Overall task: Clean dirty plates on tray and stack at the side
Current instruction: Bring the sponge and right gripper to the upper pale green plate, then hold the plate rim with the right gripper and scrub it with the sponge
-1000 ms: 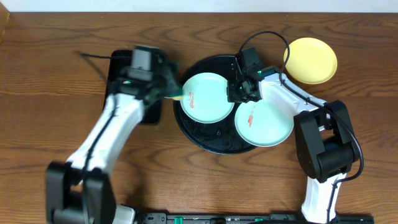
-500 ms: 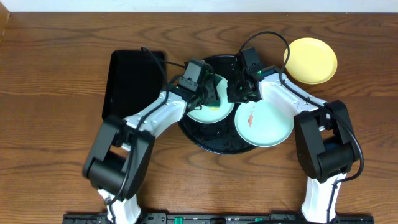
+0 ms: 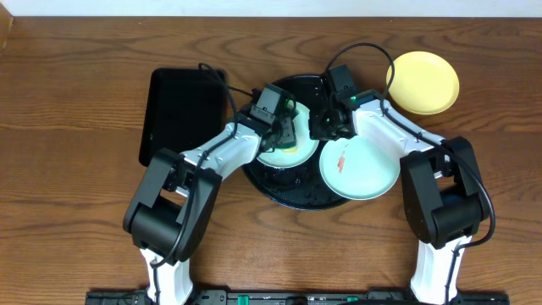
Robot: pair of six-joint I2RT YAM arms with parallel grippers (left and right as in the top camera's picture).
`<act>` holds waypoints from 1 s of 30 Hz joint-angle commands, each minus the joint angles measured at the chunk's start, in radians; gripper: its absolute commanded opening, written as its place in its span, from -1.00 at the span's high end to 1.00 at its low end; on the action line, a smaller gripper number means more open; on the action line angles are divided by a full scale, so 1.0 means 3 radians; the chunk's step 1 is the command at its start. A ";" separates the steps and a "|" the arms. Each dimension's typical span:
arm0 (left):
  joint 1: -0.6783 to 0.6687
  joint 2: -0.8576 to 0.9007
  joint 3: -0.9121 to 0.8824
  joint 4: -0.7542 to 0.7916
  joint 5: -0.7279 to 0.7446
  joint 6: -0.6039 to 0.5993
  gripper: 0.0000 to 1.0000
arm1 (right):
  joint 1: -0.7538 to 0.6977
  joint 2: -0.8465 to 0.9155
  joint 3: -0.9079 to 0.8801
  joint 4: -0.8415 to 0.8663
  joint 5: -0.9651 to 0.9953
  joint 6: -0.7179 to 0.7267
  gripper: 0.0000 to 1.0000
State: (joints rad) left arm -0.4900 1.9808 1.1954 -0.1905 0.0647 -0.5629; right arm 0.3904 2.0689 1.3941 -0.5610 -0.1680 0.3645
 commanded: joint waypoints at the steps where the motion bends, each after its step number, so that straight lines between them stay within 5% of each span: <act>1: 0.0083 0.0134 -0.0109 -0.0267 -0.1069 0.0193 0.84 | 0.0010 -0.0008 0.0022 -0.0061 0.0056 0.0043 0.97; 12: 0.0083 -0.0181 -0.0057 -0.0367 -0.2023 0.0418 0.81 | 0.0003 -0.0008 0.0022 -0.0226 0.0399 0.0042 0.97; 19: 0.0079 -0.0462 -0.0013 -0.0296 -0.2054 0.0416 0.80 | 0.0001 -0.0008 0.0022 -0.0226 0.0395 0.0043 0.98; 23: 0.0079 -0.0627 -0.0013 -0.0282 -0.1534 0.0383 0.81 | 0.0001 -0.0008 0.0022 -0.0226 0.0394 0.0043 0.97; 30: 0.0066 -0.0635 -0.0015 -0.0285 0.0314 -0.0009 0.81 | 0.0001 -0.0008 0.0022 -0.0225 0.0375 0.0043 0.97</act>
State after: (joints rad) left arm -0.4667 1.7874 1.1988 -0.2783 -0.1368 -0.4984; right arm 0.4026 2.0659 1.4063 -0.6128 -0.1299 0.3752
